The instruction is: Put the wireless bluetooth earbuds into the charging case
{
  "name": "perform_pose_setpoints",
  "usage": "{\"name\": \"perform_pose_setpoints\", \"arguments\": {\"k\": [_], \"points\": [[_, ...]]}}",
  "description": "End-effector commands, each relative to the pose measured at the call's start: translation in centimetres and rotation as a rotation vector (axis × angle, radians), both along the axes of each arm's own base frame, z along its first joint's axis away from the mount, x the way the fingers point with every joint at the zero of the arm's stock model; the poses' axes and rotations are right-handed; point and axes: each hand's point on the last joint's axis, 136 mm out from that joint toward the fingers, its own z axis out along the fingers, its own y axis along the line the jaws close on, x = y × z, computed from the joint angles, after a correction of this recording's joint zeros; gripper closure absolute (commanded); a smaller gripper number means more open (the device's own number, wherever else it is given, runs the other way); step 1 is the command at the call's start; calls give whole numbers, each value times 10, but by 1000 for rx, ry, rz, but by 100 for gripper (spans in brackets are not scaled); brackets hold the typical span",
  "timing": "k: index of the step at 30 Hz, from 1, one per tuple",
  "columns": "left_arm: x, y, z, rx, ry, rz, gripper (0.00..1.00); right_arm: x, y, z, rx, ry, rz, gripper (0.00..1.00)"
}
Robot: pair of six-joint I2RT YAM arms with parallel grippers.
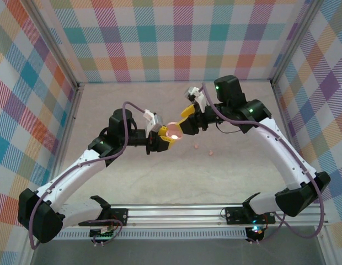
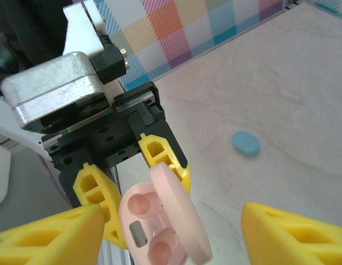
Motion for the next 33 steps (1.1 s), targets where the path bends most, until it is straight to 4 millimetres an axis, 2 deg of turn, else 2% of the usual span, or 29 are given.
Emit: {"name": "perform_pose_setpoints", "arguments": {"k": [1,6,10,13,17,22,25,33], "points": [[14,5,-17,6,46,92,83,17,-20,9,45,40,-154,33],[16,10,-35,25,85,129,82,64,-76,-22,51,201,-498,38],[14,15,-40,24,84,157,82,76,-100,-61,-13,303,-671,42],[13,18,-41,24,76,170,82,77,-104,-97,-49,411,-728,46],[12,20,-39,20,70,179,82,72,-98,-153,-124,577,-759,53],[11,20,-39,21,70,177,82,61,-87,-223,-272,666,-802,55],[10,21,-38,20,65,176,82,60,-80,-250,-323,716,-793,54],[7,26,-39,35,52,187,82,66,-73,-305,-477,759,-767,47]]}}
